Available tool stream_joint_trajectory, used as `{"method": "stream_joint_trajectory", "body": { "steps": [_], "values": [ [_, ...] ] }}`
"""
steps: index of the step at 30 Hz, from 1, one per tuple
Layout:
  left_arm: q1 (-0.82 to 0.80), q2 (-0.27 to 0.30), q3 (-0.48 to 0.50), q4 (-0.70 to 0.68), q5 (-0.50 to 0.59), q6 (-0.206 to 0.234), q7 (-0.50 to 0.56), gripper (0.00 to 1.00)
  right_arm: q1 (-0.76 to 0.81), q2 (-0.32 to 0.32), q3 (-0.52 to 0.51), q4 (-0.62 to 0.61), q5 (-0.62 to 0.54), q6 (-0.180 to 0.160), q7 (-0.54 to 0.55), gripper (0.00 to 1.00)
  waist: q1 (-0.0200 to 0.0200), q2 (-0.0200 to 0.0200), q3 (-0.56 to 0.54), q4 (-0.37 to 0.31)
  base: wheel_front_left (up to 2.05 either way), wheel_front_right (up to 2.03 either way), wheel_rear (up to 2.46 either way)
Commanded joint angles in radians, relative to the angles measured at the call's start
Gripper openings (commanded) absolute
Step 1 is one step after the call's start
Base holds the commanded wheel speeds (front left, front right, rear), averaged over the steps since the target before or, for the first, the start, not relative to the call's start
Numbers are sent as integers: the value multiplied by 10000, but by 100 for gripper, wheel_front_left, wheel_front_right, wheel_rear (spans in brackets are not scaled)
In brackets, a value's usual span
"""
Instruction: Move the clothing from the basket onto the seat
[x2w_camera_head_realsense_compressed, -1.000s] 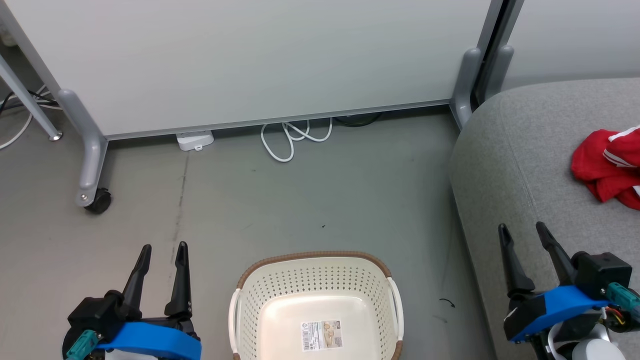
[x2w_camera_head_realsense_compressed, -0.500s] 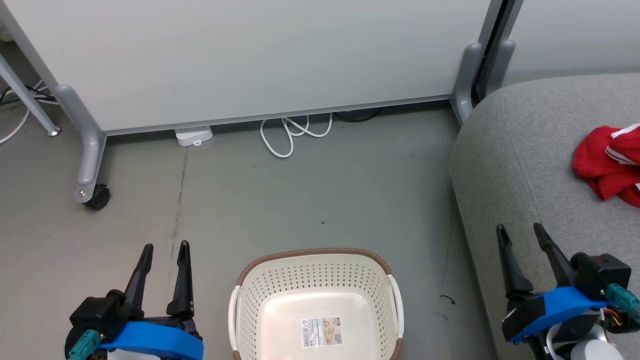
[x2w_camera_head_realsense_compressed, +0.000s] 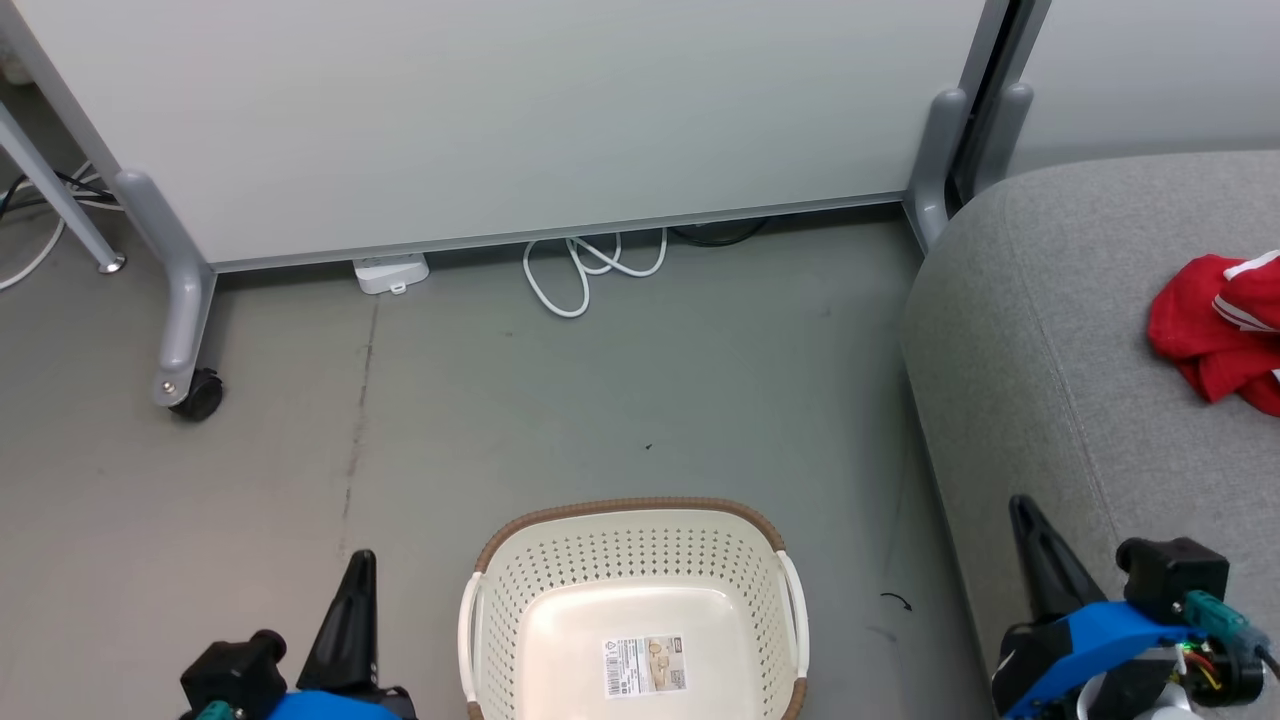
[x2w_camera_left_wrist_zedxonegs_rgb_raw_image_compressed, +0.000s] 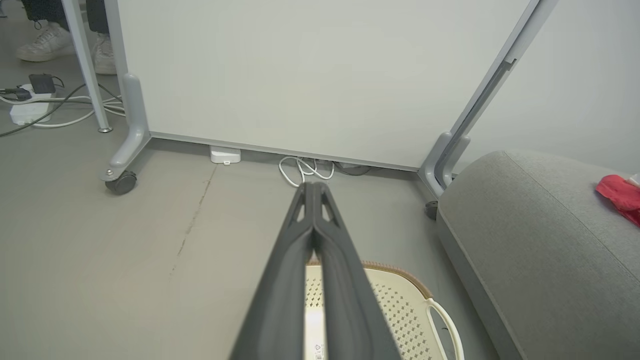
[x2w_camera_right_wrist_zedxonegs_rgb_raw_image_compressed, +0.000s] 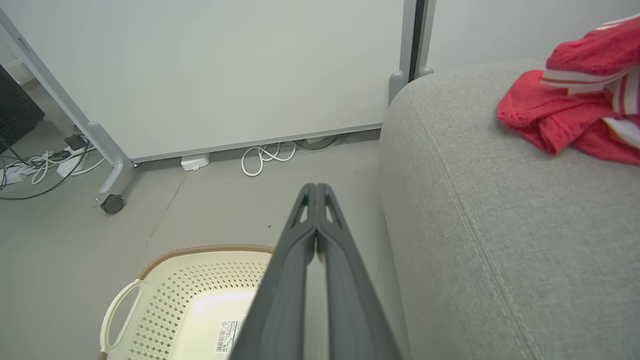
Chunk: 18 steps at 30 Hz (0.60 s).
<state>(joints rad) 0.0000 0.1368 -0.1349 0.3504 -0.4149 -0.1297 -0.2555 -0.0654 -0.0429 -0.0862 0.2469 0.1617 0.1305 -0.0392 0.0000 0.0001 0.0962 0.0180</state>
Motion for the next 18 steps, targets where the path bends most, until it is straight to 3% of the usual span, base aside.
{"method": "stream_joint_trajectory", "body": {
  "steps": [1,4,18],
  "values": [
    [47,-29,-15,98,-22,0,4,0,23,8,2,105,23,0,30,0,0,-1,-3,0,0,0,0],
    [137,-93,-43,251,-28,0,6,0,71,19,3,288,38,0,33,0,0,-1,-6,0,0,0,0],
    [-130,-172,367,-5,-2482,-1,659,0,-44,-2,-59,214,2911,0,334,0,0,-1,-117,-22,0,0,0]
  ]
}}
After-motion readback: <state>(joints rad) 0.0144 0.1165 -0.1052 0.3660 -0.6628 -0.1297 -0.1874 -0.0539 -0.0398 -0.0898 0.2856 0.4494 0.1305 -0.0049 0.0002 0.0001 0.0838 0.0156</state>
